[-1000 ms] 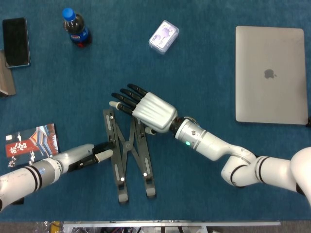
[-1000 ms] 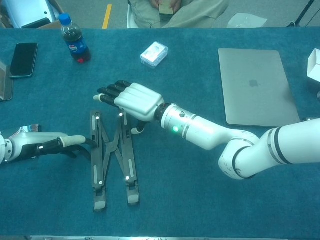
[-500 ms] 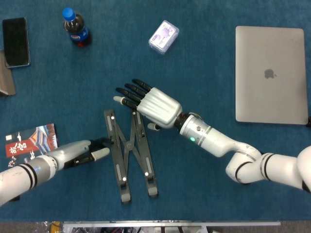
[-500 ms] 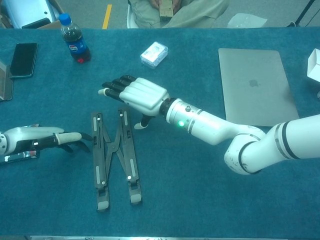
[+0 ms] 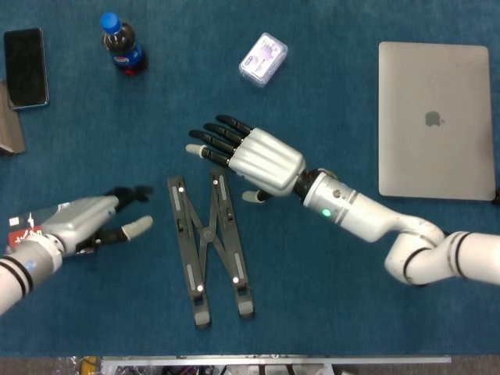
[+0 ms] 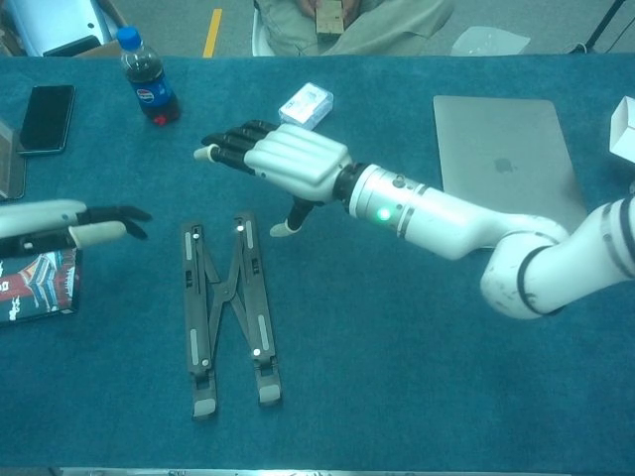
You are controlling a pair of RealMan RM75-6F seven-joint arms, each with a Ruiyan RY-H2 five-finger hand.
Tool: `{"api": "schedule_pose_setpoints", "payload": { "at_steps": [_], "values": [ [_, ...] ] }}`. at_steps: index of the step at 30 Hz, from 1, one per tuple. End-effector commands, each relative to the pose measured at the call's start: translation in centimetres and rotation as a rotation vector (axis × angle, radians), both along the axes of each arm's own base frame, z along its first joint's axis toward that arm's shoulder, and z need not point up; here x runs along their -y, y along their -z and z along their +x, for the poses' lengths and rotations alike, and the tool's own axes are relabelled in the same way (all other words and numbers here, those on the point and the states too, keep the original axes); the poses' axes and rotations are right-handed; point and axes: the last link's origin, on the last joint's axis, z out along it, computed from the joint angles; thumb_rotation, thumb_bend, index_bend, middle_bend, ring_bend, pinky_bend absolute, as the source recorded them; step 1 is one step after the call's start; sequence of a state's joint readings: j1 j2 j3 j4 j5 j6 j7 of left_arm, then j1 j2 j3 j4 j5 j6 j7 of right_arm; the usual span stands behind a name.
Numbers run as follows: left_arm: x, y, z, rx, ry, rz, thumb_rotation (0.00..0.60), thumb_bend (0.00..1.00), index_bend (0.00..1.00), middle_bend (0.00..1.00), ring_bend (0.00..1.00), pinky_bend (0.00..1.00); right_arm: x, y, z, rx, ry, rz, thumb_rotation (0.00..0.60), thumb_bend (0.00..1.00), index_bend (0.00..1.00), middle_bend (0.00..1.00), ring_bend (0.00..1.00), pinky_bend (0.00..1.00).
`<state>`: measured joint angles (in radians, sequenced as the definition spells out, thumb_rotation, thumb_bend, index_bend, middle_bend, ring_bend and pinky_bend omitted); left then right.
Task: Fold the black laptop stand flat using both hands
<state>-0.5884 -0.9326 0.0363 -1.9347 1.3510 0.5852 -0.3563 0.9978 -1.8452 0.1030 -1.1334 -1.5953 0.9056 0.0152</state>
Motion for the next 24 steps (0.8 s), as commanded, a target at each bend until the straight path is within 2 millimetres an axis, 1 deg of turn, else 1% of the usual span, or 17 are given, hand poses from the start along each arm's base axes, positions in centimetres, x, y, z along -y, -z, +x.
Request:
{"api": "schedule_pose_setpoints", "payload": {
  "at_steps": [1, 6, 10, 15, 18, 24],
  "values": [
    [-0.4, -1.4, -0.3, 0.008, 0.026, 0.110, 0.059, 0.25, 0.00, 0.11, 0.00, 0.09, 0.1, -1.2, 0.2, -0.009, -0.001, 0.035, 0.600, 0.10, 0.00, 0.00, 0.00, 0.06],
    [-1.0, -2.5, -1.2, 0.013, 0.110, 0.302, 0.110, 0.25, 0.00, 0.10, 0.00, 0.09, -0.3, -2.4, 0.6, -0.034, -0.016, 0.088, 0.600, 0.10, 0.00, 0.00, 0.00, 0.06],
    [-1.1, -3.0, -2.2, 0.005, 0.129, 0.383, 0.146, 0.25, 0.00, 0.09, 0.00, 0.09, -0.8, -3.3, 1.1, -0.073, -0.046, 0.144, 0.600, 0.10, 0.00, 0.00, 0.00, 0.06],
    [-1.6, -3.8, -3.2, 0.006, 0.123, 0.470, 0.155, 0.25, 0.00, 0.08, 0.00, 0.09, -2.0, -3.8, 2.1, -0.112, -0.088, 0.228, 0.600, 0.07, 0.00, 0.00, 0.00, 0.06],
    [-1.9, -4.4, -3.9, -0.024, 0.136, 0.528, 0.164, 0.25, 0.00, 0.08, 0.00, 0.09, -2.6, -3.8, 2.5, -0.138, -0.121, 0.256, 0.600, 0.05, 0.00, 0.00, 0.00, 0.06],
    [-2.2, -5.6, -5.1, -0.050, 0.098, 0.609, 0.179, 0.25, 0.00, 0.06, 0.00, 0.07, -3.2, -3.4, 2.4, -0.181, -0.173, 0.279, 0.600, 0.04, 0.00, 0.00, 0.00, 0.06]
  ]
}}
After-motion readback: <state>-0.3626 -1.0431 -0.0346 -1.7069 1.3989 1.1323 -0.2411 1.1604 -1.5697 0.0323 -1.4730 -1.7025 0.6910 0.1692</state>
